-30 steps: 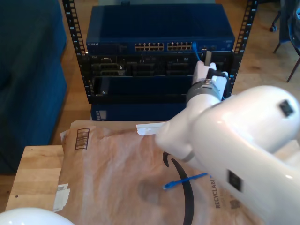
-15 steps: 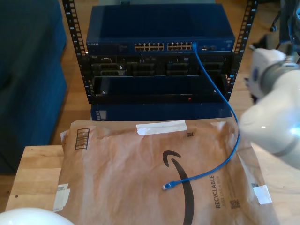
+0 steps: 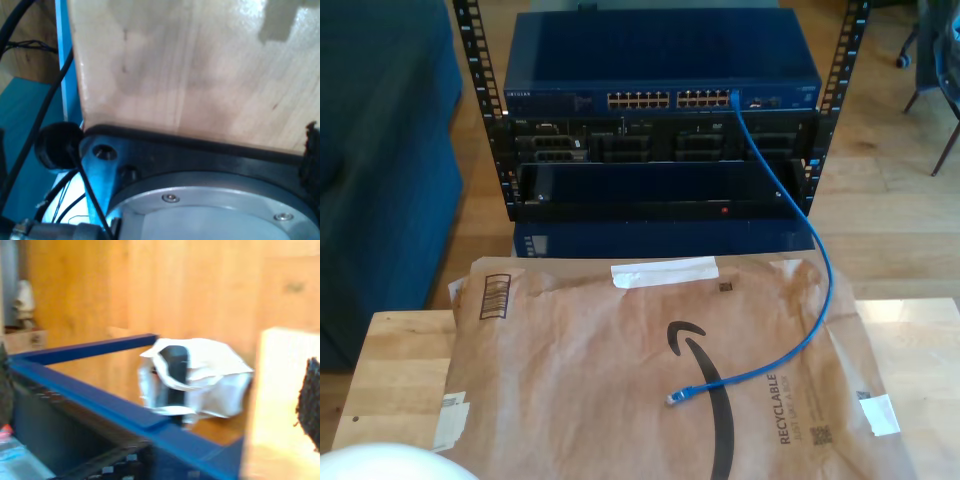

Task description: Grab the cable and plug it in

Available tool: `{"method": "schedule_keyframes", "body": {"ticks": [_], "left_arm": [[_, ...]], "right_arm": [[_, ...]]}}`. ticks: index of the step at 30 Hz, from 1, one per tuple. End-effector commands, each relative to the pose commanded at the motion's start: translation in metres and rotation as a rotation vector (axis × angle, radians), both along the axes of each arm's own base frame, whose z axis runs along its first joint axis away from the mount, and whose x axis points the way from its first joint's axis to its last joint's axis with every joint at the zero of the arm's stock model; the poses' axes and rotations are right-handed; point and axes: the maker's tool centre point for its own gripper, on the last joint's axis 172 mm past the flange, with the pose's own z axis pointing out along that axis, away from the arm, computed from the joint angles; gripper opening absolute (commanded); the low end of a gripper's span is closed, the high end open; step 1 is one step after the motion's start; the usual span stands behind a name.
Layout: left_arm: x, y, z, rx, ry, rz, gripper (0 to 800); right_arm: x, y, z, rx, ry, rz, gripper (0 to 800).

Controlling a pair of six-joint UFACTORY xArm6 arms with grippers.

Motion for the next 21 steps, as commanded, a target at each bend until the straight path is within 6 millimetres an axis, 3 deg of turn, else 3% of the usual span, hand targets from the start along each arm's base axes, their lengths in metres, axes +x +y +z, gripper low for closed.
{"method": "schedule_keyframes", "body": {"ticks": [6,10,14,17,21], "left_arm": [[0.0,0.0,0.0,0.0,0.001,0.001,798],[0.0,0.0,0.0,0.0,0.001,0.001,799],[0.0,0.001,0.0,0.002,0.001,0.001,799],[0.0,0.0,0.0,0.0,0.001,0.001,798],[0.0,0.0,0.0,0.0,0.001,0.001,798]], "right_arm": [[-0.112,-0.012,-0.029,0.034,0.236,0.035,793],[-0.188,-0.002,-0.056,0.084,0.444,0.093,793],[-0.245,0.016,-0.094,0.159,0.522,0.135,793],[-0.283,0.043,-0.133,0.246,0.531,0.133,793],[-0.301,0.075,-0.173,0.316,0.521,0.114,793]]}}
